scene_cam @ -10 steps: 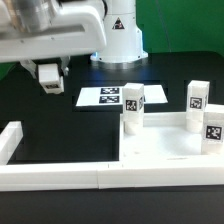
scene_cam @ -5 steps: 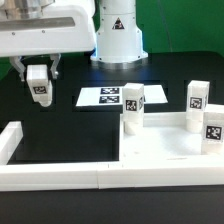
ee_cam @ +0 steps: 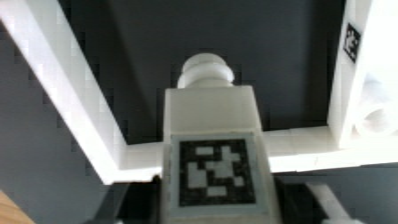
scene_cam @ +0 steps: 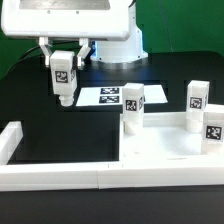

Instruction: Assemble square table

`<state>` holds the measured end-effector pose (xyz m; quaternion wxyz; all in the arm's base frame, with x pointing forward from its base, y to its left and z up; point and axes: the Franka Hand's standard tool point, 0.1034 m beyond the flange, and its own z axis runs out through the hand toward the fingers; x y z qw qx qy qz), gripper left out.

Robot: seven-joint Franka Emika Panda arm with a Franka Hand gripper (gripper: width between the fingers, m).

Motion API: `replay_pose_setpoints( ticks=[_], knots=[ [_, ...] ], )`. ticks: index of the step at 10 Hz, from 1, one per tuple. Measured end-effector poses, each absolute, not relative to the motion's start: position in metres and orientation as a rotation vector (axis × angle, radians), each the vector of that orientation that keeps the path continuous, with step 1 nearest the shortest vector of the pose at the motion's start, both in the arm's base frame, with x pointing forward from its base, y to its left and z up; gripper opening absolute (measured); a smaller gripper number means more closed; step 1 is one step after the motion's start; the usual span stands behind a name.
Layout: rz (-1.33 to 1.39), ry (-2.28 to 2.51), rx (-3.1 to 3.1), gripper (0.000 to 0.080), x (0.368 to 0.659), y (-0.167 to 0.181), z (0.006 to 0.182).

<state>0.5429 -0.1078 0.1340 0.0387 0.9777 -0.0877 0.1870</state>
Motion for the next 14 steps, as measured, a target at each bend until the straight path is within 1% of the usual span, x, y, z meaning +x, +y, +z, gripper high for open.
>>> replay_pose_setpoints(
  ticks=[1, 2, 3, 4, 5, 6, 7, 10, 12, 13, 14],
  knots=[
    [0.570, -0.269, 3.000, 0.0284, 0.543, -0.108, 0.134],
    [0.524, -0.330, 3.040, 0.0284, 0.543, -0.096, 0.132],
    [0.456, -0.409, 3.110, 0.0284, 0.553, -0.068, 0.138],
    [0.473, -0.517, 3.129, 0.0284, 0.569, -0.045, 0.150],
    [0.490, -0.541, 3.128, 0.0284, 0.579, -0.028, 0.155],
    [0.496, -0.497, 3.123, 0.0284, 0.586, -0.020, 0.159],
    [0.490, -0.501, 3.122, 0.0284, 0.583, -0.027, 0.156],
    [0.484, -0.501, 3.121, 0.0284, 0.582, -0.027, 0.153],
    [0.607, -0.558, 3.086, 0.0284, 0.598, -0.017, 0.143],
    [0.687, -0.614, 3.062, 0.0284, 0.609, -0.010, 0.144],
    [0.647, -0.679, 3.082, 0.0284, 0.613, -0.004, 0.149]
  ],
)
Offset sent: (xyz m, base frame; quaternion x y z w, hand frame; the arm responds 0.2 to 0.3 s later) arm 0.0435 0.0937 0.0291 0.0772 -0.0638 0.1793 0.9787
